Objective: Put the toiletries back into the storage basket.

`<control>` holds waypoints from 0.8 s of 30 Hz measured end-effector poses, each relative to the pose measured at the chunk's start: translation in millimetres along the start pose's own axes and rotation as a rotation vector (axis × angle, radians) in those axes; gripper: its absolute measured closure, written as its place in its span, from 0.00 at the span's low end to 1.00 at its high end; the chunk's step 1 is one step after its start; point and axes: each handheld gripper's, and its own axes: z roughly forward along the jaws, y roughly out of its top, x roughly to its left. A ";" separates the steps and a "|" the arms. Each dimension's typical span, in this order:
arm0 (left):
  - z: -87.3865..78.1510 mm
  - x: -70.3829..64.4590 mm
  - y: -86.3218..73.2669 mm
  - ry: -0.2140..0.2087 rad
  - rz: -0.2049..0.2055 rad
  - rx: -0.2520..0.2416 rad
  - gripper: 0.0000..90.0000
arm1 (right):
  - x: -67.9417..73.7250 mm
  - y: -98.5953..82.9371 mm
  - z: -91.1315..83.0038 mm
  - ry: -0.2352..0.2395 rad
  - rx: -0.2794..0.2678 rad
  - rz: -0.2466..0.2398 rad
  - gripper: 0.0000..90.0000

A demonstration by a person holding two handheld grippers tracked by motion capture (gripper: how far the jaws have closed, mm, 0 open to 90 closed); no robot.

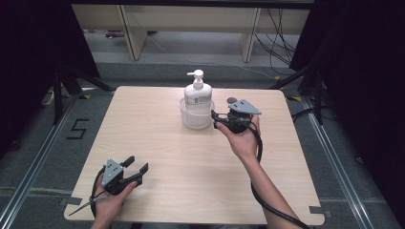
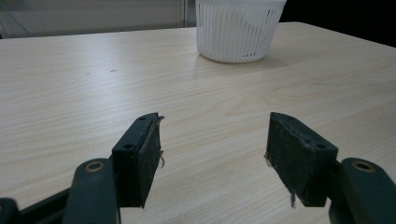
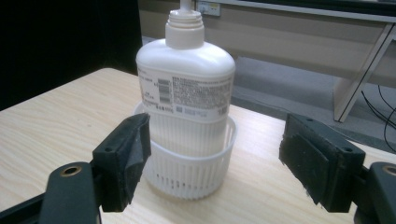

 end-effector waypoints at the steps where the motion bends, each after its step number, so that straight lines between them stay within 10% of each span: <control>1: -0.1 -0.1 0.0 0.001 0.001 0.000 0.39 | 0.0 -1.9 -2.5 0.005 0.007 0.015 0.28; 24: 0.0 -0.5 0.0 0.005 0.004 0.000 0.39 | -27.9 -41.1 -57.5 -0.034 -0.004 0.033 0.29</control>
